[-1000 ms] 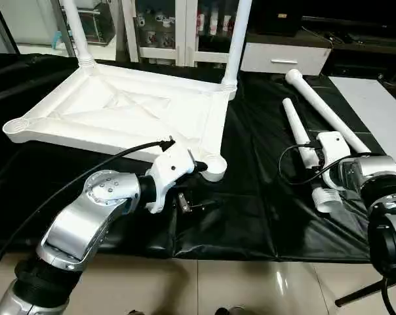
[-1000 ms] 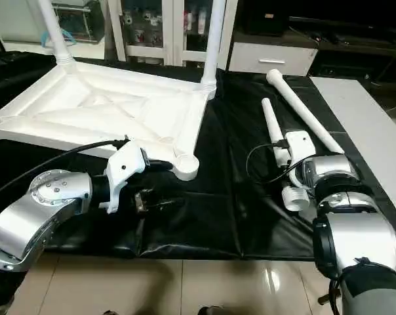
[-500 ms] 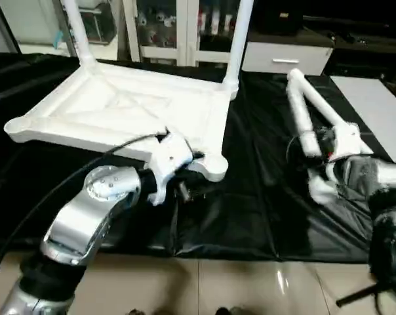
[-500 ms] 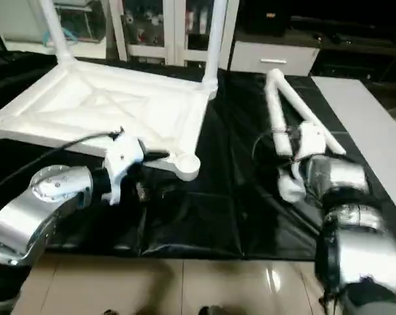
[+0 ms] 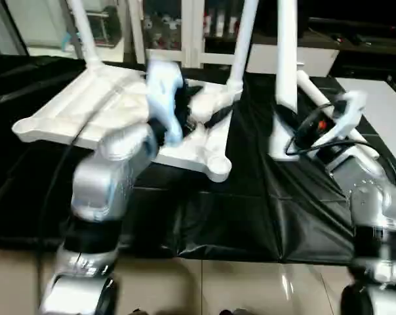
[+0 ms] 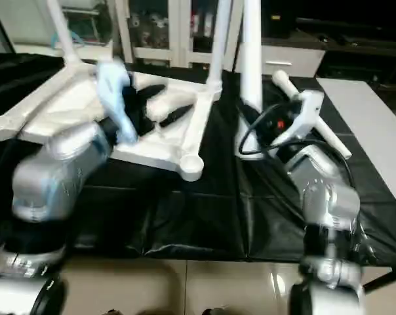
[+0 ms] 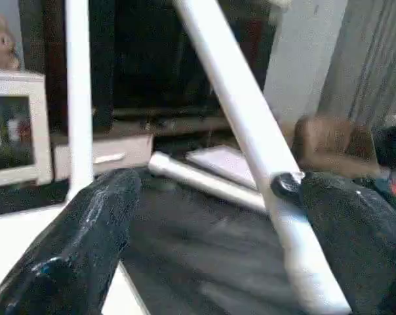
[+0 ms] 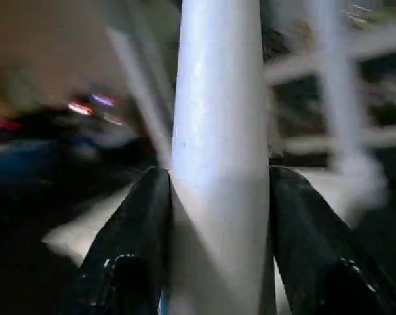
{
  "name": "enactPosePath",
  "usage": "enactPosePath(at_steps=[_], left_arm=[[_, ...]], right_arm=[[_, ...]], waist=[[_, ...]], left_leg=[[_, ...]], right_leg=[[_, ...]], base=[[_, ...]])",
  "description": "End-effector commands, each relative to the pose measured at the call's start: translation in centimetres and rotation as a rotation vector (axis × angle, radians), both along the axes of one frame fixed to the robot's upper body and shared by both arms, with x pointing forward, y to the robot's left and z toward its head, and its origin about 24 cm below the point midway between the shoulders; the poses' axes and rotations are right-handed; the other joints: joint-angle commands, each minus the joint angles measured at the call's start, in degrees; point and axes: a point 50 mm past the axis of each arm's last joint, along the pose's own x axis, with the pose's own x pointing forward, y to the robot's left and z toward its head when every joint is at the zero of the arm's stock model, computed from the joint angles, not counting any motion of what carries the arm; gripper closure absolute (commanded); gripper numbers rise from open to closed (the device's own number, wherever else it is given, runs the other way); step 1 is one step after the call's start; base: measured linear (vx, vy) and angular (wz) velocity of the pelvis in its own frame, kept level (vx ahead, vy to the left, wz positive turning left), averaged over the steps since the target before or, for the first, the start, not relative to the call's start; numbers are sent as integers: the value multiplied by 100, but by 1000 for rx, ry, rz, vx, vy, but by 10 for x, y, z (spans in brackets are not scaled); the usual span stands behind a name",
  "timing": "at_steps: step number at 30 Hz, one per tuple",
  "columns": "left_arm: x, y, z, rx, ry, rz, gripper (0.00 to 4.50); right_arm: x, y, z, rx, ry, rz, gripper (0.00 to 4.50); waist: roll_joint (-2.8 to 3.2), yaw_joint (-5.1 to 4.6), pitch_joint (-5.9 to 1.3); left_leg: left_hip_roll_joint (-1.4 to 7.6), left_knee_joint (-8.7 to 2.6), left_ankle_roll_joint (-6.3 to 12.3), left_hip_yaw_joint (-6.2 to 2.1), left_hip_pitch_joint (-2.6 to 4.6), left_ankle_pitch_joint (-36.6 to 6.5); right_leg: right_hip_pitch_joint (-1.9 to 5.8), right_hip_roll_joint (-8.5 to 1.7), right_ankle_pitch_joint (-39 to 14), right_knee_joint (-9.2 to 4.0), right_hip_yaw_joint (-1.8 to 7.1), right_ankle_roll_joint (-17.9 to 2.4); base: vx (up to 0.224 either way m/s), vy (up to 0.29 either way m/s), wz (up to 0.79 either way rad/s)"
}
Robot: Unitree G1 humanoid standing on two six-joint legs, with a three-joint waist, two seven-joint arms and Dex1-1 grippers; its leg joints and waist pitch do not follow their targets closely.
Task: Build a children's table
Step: Pick table leg
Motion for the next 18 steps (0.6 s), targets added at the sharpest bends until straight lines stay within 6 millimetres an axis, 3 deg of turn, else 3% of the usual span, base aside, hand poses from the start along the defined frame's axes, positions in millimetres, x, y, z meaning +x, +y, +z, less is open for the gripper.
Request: enactPosePath(at_steps=[1, 6, 11, 18], left_arm=[[2, -1, -1, -40, 65, -23, 0], [0, -12, 12, -112, 81, -101, 0], [2, -16, 20, -171, 126, -138, 0], [5, -17, 11, -97, 183, -100, 0]], right_arm=[[-9, 5, 3, 28, -15, 93, 268], [-22, 21, -2, 44, 23, 274, 268], [-30, 26, -3, 66, 47, 339, 268], [-39, 32, -2, 73, 65, 419, 268]], waist=[[-76, 50, -493], [-127, 62, -486], [-136, 136, -481], [-129, 177, -490]], left_leg=[[19, -356, 462, 49, -12, -676], [19, -365, 387, 43, -22, -740], [6, -357, 347, 39, -36, -647], [7, -362, 344, 30, -40, -511]], right_leg=[[421, -229, -1676, -415, 184, -984], [403, -248, -2052, -478, 175, -781], [410, -260, -2201, -491, 174, -600], [402, -247, -2089, -488, 170, -499]], base=[[0, 0, 0], [0, 0, 0], [0, 0, 0], [0, 0, 0]])
